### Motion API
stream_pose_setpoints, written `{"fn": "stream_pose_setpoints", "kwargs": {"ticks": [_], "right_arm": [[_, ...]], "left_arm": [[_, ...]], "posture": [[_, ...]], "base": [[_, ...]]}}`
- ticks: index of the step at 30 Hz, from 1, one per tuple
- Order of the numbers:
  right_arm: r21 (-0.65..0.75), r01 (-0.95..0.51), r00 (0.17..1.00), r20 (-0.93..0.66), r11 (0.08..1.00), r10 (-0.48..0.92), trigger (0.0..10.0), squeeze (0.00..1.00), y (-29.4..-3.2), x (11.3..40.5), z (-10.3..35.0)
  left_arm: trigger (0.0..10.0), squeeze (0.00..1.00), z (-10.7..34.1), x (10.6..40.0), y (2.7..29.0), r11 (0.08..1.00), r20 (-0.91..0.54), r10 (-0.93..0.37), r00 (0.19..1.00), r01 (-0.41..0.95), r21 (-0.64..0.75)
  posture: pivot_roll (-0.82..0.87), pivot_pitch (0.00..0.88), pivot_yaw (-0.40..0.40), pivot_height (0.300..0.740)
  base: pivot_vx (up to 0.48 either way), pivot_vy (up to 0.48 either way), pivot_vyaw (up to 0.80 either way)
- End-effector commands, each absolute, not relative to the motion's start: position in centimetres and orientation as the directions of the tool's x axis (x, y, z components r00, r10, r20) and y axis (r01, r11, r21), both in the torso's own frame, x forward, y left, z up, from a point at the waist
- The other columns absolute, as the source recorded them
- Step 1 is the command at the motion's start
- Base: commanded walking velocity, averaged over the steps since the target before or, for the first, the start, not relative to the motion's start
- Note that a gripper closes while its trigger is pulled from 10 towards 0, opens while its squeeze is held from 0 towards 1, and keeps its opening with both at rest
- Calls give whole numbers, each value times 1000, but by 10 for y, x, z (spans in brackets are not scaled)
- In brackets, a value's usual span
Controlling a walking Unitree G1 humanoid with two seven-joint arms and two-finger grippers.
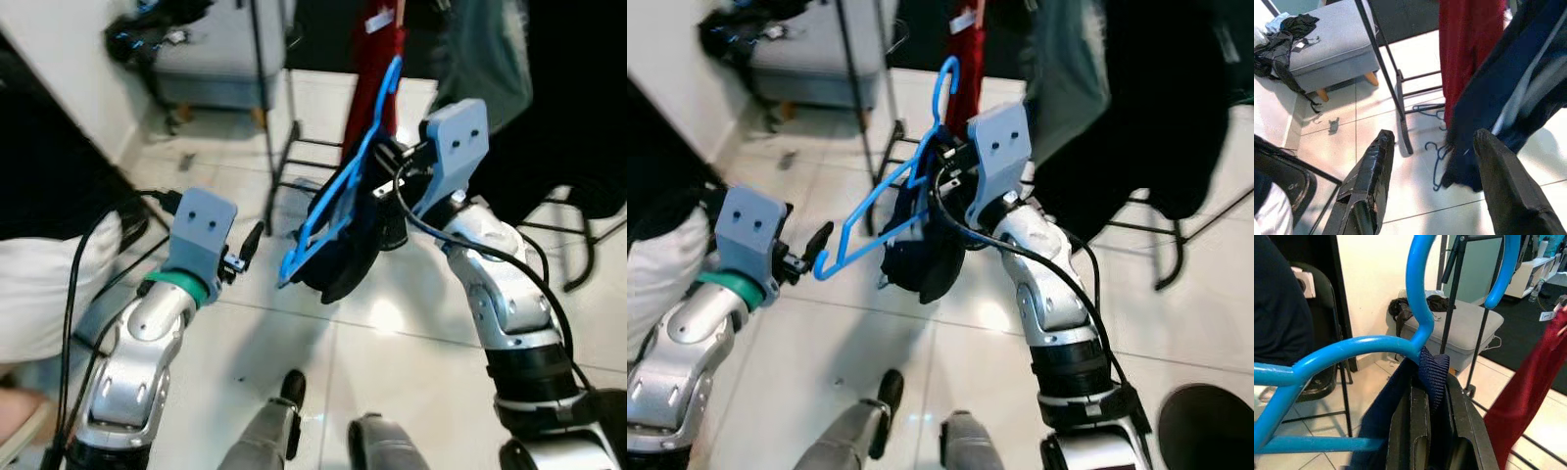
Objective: Hang hanger
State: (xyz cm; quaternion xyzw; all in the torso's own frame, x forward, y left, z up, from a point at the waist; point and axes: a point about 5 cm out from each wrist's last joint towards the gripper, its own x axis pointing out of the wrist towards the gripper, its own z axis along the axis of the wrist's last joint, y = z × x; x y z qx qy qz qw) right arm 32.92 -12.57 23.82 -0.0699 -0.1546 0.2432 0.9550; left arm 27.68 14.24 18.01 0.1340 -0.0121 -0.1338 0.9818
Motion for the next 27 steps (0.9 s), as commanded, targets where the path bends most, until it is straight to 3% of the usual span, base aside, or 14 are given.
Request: {"fn": "stream_pose_setpoints", "kwargs": {"ticks": [1,12,19,21,22,27], "right_arm": [[-207,-450,824,279,869,493,10000,0,-123,327,241],[-191,-437,835,278,879,475,10000,0,-129,328,241],[-116,-436,843,294,892,450,10000,0,-130,328,240],[-116,-436,843,294,892,450,10000,0,-130,328,240],[-132,-434,845,283,891,454,10000,0,-129,329,238],[-190,-460,846,204,867,493,10000,0,-125,331,223]], "left_arm": [[10000,0,171,275,147,926,-60,-252,966,259,275],[10000,0,170,275,148,934,-75,-242,967,253,254],[10000,0,174,278,146,959,-80,-230,970,240,151],[10000,0,174,278,146,959,-80,-230,970,240,151],[10000,0,173,278,145,970,-92,-224,970,231,74],[10000,0,167,282,138,972,-85,-221,972,227,63]], "posture": [[6,184,84,740],[5,191,89,740],[-2,194,82,740],[-2,194,82,740],[-5,193,80,740],[-22,189,65,740]], "base": [[0,0,669],[0,0,659],[0,0,0],[0,0,0],[0,0,0],[0,0,0]]}}
